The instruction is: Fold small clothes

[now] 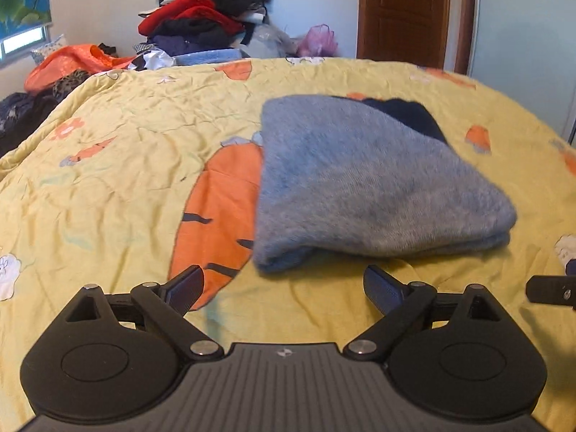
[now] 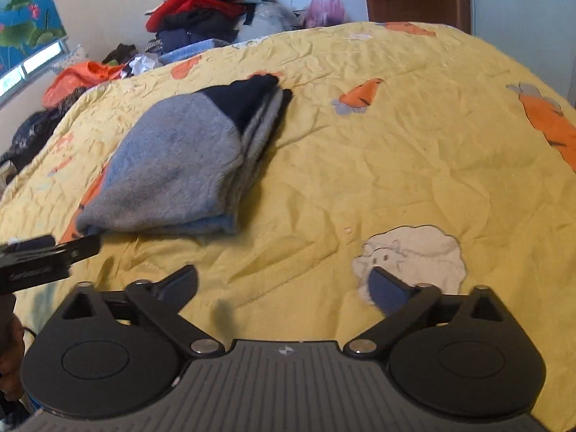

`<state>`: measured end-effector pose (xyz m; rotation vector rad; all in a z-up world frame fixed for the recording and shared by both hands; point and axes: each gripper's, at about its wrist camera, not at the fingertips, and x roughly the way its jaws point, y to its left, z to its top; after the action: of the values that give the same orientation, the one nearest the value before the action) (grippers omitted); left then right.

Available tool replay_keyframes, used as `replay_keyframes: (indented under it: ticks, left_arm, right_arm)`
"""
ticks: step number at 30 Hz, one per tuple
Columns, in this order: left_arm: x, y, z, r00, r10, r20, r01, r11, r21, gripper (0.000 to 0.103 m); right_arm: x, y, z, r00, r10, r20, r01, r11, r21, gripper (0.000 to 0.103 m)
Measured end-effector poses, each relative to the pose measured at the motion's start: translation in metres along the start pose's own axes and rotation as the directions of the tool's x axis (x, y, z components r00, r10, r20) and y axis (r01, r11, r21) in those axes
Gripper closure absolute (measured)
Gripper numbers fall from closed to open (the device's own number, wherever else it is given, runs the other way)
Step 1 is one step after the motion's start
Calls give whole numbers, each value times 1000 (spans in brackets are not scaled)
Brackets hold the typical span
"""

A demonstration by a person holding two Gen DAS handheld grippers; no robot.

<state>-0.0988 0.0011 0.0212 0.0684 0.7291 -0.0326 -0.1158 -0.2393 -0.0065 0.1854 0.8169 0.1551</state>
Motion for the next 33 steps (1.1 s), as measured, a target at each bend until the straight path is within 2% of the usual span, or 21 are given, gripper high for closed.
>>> replay_keyframes:
  ticks: [2,3,5,7,9,11,14,18,24,29,33]
  left_arm:
    - [10,-6,-3,1000,21,-13,-21,1000,-4,7]
    - [13,-6,-5,999,33,-21,-33,999,-14,7]
    - [15,-3,-11,999,39,-2,-39,998,-47,0]
    - [15,2,-12,999,32,-6,-32,997,-66,0]
    - [15,5,-11,1000,24,-14,-25,998,-63,0]
    - [17,6,-6,999,14,-38,-16,999,-49,0]
    - [22,8,2,996,2,-88,-6,999,-50,0]
    - [22,4,0,998,14,-58,-17,998,-54,0]
    - [16,4,-5,998,15,-57,-18,998,-58,0]
    - [13,6,-13,1000,5,-16,-6,999,-50,0]
    - [13,7,-12,1000,-7,-12,7,999,-42,0]
  right_arm:
    - [9,16,1,999,-29,-17,29,999,-45,0]
    - [10,20,1,999,-47,-9,46,997,-68,1]
    - [17,34,2,997,-76,22,78,991,-112,1]
    - [26,43,3,994,-101,49,107,985,-138,0]
    - [32,51,0,984,-157,80,167,975,-144,0]
    - [32,53,-1,981,-168,94,178,978,-109,0]
    - [35,56,4,983,-171,72,177,981,-84,0]
    - [40,65,5,975,-214,55,218,972,-86,0]
    - [36,72,2,981,-189,36,192,977,-98,0]
    - [32,68,-11,978,-175,111,187,976,-114,0]
    - [33,68,-9,978,-178,113,190,975,-111,0]
